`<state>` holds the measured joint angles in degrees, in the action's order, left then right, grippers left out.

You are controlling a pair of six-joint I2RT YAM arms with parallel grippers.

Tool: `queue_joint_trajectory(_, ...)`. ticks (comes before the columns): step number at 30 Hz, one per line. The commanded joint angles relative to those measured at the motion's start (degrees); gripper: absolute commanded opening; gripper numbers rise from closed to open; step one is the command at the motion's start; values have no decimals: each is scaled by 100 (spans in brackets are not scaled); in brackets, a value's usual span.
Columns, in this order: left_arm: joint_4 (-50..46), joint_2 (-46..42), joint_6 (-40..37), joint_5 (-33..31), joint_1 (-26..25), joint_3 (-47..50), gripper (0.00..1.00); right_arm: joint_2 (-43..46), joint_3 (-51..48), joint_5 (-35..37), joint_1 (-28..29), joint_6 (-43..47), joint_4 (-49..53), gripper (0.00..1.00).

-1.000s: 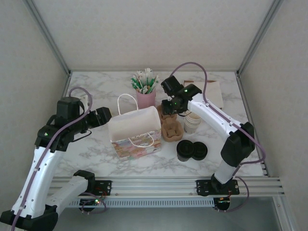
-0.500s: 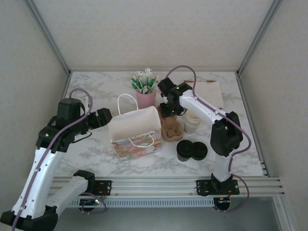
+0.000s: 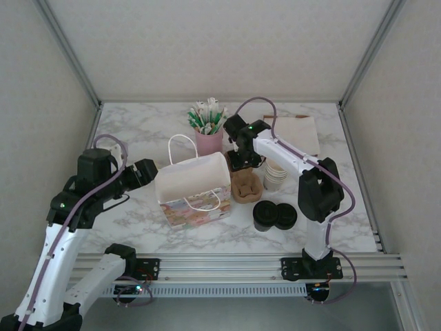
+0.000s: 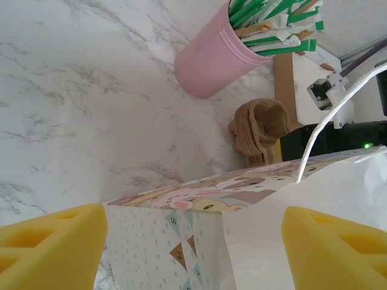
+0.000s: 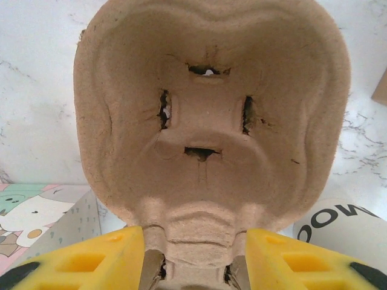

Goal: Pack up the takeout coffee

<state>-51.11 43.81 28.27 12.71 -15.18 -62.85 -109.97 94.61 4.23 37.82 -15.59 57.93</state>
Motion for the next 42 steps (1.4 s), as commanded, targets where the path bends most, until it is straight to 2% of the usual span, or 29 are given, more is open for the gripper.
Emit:
queue_joint_trajectory(1, 17, -76, 123, -87, -48, 62, 75, -97, -36, -38, 67, 57, 167, 48)
queue_joint_trajectory(26, -81, -97, 325, -38, -56, 71, 68, -174, -382, 30, 103, 71, 8, 47)
queue_joint_trajectory(31, -83, -76, 337, -42, -63, 66, 66, -115, -399, -2, 105, 86, -32, 43)
queue_joint_trajectory(33, -74, -79, 348, -49, -64, 74, 66, -62, -412, -38, 107, 94, -45, 38)
queue_joint_trajectory(42, -90, -36, 357, -111, -73, 63, 65, 257, -434, -60, 107, 92, -97, 37)
